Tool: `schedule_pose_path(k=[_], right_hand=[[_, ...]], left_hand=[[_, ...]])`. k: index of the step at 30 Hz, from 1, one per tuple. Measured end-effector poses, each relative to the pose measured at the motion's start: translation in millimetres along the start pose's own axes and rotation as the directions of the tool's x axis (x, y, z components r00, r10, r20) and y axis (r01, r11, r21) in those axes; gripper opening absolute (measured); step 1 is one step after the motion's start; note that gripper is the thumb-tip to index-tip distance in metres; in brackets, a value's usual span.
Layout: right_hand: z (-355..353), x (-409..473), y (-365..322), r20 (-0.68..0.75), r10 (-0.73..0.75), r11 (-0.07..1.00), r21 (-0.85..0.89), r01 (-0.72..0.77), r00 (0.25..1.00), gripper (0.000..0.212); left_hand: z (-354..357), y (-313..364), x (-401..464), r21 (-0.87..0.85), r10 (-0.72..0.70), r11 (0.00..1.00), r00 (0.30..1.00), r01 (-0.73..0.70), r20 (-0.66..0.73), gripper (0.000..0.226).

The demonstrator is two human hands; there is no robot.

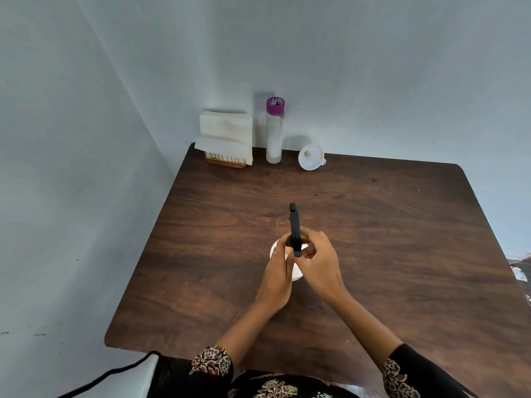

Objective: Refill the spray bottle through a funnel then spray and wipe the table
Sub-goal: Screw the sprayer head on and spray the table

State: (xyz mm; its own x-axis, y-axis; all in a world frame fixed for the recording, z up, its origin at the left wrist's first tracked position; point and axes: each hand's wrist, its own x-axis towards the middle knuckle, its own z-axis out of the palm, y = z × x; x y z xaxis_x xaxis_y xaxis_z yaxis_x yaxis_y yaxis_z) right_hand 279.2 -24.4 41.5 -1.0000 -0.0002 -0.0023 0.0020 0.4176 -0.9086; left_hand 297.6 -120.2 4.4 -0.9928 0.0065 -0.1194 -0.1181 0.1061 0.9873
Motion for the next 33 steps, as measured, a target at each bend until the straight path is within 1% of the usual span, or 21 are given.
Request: schedule_pose_path(k=[2,3,5,6,8,12,15,17,19,20,22,24,25,27,28,29,31,33], right_hand=[[-1.4,0.7,-0.2,-0.005,-0.018,1.0,-0.01,0.018,1.0,0.028],[-1.0,1.6,0.1,-0.021,-0.021,1.0,-0.013,0.021,1.0,0.025],[1.1,3.3,-0.3,-0.047,-0.006,1.0,-0.017,0.005,0.999,0.024],[2.3,3.8,-1.2,-0.053,0.009,1.0,-0.009,-0.01,0.999,0.025],[3.5,4.0,-0.6,-0.054,0.031,1.0,0.001,-0.031,0.998,0.025],[0.7,3.8,6.9,0.008,0.006,0.997,-0.075,-0.005,1.0,0.022],[-2.4,6.4,11.4,0.01,0.005,0.995,-0.102,-0.004,1.0,0.018],[-3.6,8.6,11.7,0.023,0.01,0.993,-0.115,-0.008,1.0,0.019],[-3.5,9.0,12.4,0.064,0.027,0.995,-0.098,-0.021,0.998,0.027],[-3.0,8.3,13.4,0.085,0.034,0.997,-0.076,-0.028,0.996,0.035],[-0.7,6.0,16.6,0.095,0.055,0.998,-0.038,-0.051,0.994,0.063],[2.7,5.6,15.3,0.073,0.07,0.998,-0.006,-0.07,0.995,0.09],[5.5,6.5,14.3,0.066,0.063,0.998,0.001,-0.063,0.996,0.098],[11.7,10.3,9.7,0.066,0.055,0.998,0.007,-0.055,0.996,0.102],[14.1,12.3,6.9,0.067,0.061,0.998,0.028,-0.063,0.996,0.098],[16.6,15.4,3.3,0.064,0.06,0.996,0.069,-0.065,0.996,0.086],[18.3,18.9,-3.4,0.026,0.027,0.986,0.163,-0.031,0.999,0.047],[15.7,22.4,-5.8,-0.011,-0.021,0.969,0.246,0.023,1.0,0.017]], left_hand=[[0.6,0.3,1.1,0.026,-0.009,1.0,1.0,0.01,-0.01,0.035],[1.6,1.5,0.6,0.003,-0.013,1.0,1.0,0.013,-0.015,0.033],[1.1,1.4,-0.7,-0.048,-0.013,0.999,1.0,0.012,-0.025,0.03],[0.1,-0.7,-0.6,-0.043,0.003,0.999,1.0,-0.004,-0.028,0.03],[-0.8,-4.4,-1.0,0.032,0.033,0.999,0.999,-0.033,-0.012,0.031],[0.6,-9.8,3.0,0.08,-0.003,0.997,1.0,0.005,-0.023,0.033],[3.5,-10.6,3.6,0.17,-0.01,0.985,1.0,0.014,-0.026,0.031],[3.2,-11.4,3.4,0.22,-0.008,0.975,1.0,0.014,-0.025,0.034],[0.1,-12.5,4.1,0.263,0.014,0.965,1.0,-0.011,-0.007,0.034],[-2.5,-13.8,6.0,0.289,0.031,0.957,1.0,-0.032,0.008,0.034],[-8.1,-18.7,12.8,0.342,0.048,0.938,0.998,-0.063,0.052,0.037],[-12.4,-22.2,19.0,0.376,0.02,0.925,0.995,-0.056,0.1,0.045],[-13.7,-24.6,21.1,0.383,0.009,0.922,0.993,-0.054,0.117,0.049],[-12.8,-30.2,24.6,0.403,0.005,0.913,0.991,-0.059,0.135,0.05],[-11.6,-32.4,25.0,0.423,-0.007,0.904,0.99,-0.053,0.139,0.048],[-10.0,-33.2,25.0,0.436,-0.018,0.899,0.989,-0.047,0.145,0.046],[-5.0,-25.2,20.4,0.449,-0.033,0.893,0.988,-0.04,0.153,0.045],[3.0,-18.5,12.0,0.428,-0.036,0.903,0.989,-0.028,0.141,0.042]])
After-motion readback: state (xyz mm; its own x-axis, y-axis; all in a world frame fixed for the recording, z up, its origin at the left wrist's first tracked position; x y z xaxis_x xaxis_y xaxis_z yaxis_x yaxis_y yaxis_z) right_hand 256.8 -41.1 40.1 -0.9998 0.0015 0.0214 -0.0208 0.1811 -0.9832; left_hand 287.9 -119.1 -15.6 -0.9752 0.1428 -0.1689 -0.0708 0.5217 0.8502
